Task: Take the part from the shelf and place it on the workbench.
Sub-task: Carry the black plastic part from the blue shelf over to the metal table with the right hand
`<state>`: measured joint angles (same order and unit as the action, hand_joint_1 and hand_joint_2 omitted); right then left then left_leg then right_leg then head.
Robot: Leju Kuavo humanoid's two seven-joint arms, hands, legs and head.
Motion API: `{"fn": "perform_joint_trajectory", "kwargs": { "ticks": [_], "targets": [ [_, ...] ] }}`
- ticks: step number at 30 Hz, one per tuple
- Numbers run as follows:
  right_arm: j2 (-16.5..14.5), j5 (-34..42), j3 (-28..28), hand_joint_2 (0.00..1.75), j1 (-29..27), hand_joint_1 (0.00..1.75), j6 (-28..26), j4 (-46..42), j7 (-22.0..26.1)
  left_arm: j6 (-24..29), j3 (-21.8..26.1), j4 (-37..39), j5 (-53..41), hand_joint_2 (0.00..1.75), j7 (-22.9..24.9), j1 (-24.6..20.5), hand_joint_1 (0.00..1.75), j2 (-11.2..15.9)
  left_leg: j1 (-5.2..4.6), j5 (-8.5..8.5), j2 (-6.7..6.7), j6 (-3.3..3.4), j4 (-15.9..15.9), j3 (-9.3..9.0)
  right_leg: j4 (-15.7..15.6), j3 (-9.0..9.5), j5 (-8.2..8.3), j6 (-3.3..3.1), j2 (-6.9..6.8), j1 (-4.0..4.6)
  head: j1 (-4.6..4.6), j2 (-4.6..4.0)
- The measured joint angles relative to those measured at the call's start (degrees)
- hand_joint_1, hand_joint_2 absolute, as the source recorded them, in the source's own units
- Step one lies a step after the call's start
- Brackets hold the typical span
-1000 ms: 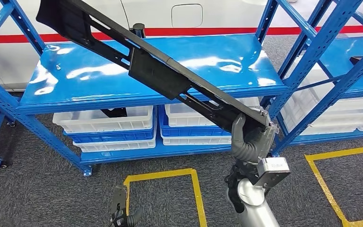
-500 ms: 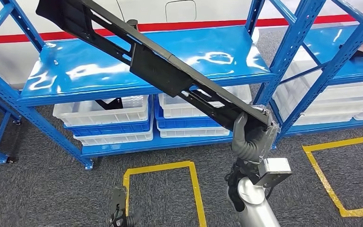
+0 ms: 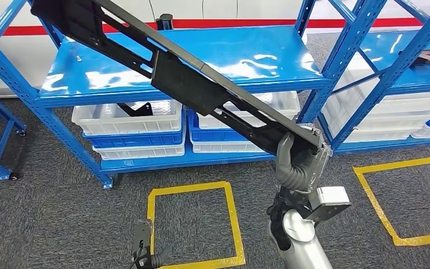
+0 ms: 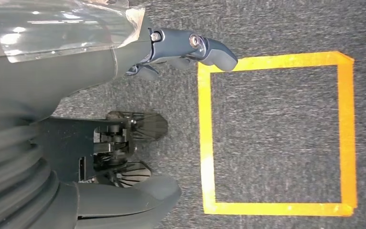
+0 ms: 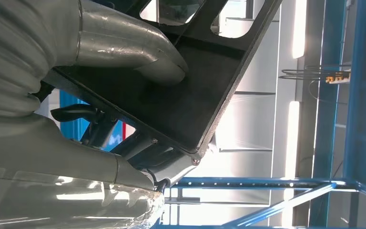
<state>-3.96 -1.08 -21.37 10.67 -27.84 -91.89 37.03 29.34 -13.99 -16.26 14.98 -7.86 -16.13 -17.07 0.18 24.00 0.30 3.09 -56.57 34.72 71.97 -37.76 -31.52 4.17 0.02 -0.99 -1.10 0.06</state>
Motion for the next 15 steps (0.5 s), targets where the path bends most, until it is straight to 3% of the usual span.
{"fn": "perform_joint_trajectory", "kwargs": {
  "ticks": [1, 3, 5, 7, 8, 9, 11, 13, 14, 15],
  "targets": [
    [0.0, -0.1, 0.0, 1.75, 0.0, 1.75, 0.1, 0.0, 0.0, 0.0, -0.1, 0.0, -0.3, 1.75, 0.1, 0.0, 0.00, 0.0, 0.04, -0.40, -0.18, -0.28, -0.1, 0.49, -4.0, 2.92, 1.25, 0.46, 0.20, -0.18, -0.02, 0.00],
    [0.0, -0.4, 0.0, 1.75, 0.2, 1.75, 0.2, 0.0, 0.0, 0.2, -0.5, 0.0, -0.9, 1.75, 0.4, -0.1, 0.00, 0.0, -0.14, -1.15, -0.60, -0.95, -0.3, 1.32, -12.6, 8.87, 2.08, 0.42, 1.24, -0.34, 0.07, 0.01],
    [0.0, -0.7, 0.0, 1.75, 0.3, 1.75, 0.3, 0.1, 0.0, 0.3, -0.9, 0.0, -1.2, 1.75, 0.6, -0.2, 0.00, 0.0, -0.40, -1.93, -0.99, -1.51, -0.5, 1.82, -16.0, 10.94, 1.49, -0.24, 1.84, -0.15, 0.18, 0.01],
    [-0.1, -0.8, 0.0, 1.75, 0.3, 1.75, 0.4, 0.2, 0.0, 0.4, -1.2, 0.0, -1.4, 1.75, 0.7, -0.2, 0.00, 0.1, -0.32, -2.36, -1.46, -2.02, -0.6, 2.25, -16.0, 10.46, 1.78, -1.02, 1.24, -0.35, 0.23, 0.00],
    [-0.2, -0.9, 0.0, 1.75, 0.4, 1.75, 0.5, 0.3, 0.0, 0.4, -1.3, 0.0, -1.4, 1.75, 0.8, -0.2, 0.00, 0.2, -0.21, -1.64, -1.48, -2.27, -1.4, 2.77, -16.0, 10.23, 2.08, -1.65, 0.90, -0.52, 0.32, 0.00],
    [-0.3, -0.9, 0.0, 1.75, 0.4, 1.75, 0.5, 0.3, 0.0, 0.4, -1.3, 0.0, -1.5, 1.75, 0.9, -0.2, 0.00, 0.3, -0.11, -0.12, -1.38, -2.56, -3.2, 3.68, -16.0, 9.93, 2.41, -2.30, 0.53, -0.72, 0.39, 0.00],
    [-0.4, -0.9, 0.0, 1.75, 0.5, 1.75, 0.6, 0.4, 0.0, 0.5, -1.4, 0.0, -1.5, 1.75, 0.9, -0.2, 0.00, 0.3, 0.04, 4.49, -0.94, -3.08, -10.4, 6.64, -16.0, 9.20, 2.96, -3.29, -0.16, -0.65, 0.54, -0.01],
    [-0.4, -0.9, 0.0, 1.75, 0.5, 1.75, 0.6, 0.5, 0.0, 0.5, -1.6, 0.0, -1.5, 1.75, 1.0, -0.1, 0.00, 0.4, 0.14, 7.10, -0.73, -3.42, -17.2, 8.95, -15.9, 8.61, 3.34, -3.59, -0.94, -0.43, 0.55, -0.01],
    [-0.4, -0.9, 0.0, 1.75, 0.5, 1.75, 0.6, 0.6, 0.0, 0.5, -1.6, 0.0, -1.5, 1.75, 1.0, -0.1, 0.00, 0.4, 0.20, 6.74, -0.61, -3.45, -17.7, 8.64, -15.8, 8.45, 3.43, -3.62, -1.33, -0.36, 0.55, 0.00],
    [-0.4, -0.9, 0.0, 1.75, 0.5, 1.75, 0.7, 0.7, 0.0, 0.5, -1.6, 0.0, -1.5, 1.75, 1.0, -0.1, 0.00, 0.4, 0.27, 5.41, -0.41, -3.39, -15.7, 7.05, -15.8, 8.38, 3.48, -3.61, -1.70, -0.33, 0.55, 0.00]
  ]
}}
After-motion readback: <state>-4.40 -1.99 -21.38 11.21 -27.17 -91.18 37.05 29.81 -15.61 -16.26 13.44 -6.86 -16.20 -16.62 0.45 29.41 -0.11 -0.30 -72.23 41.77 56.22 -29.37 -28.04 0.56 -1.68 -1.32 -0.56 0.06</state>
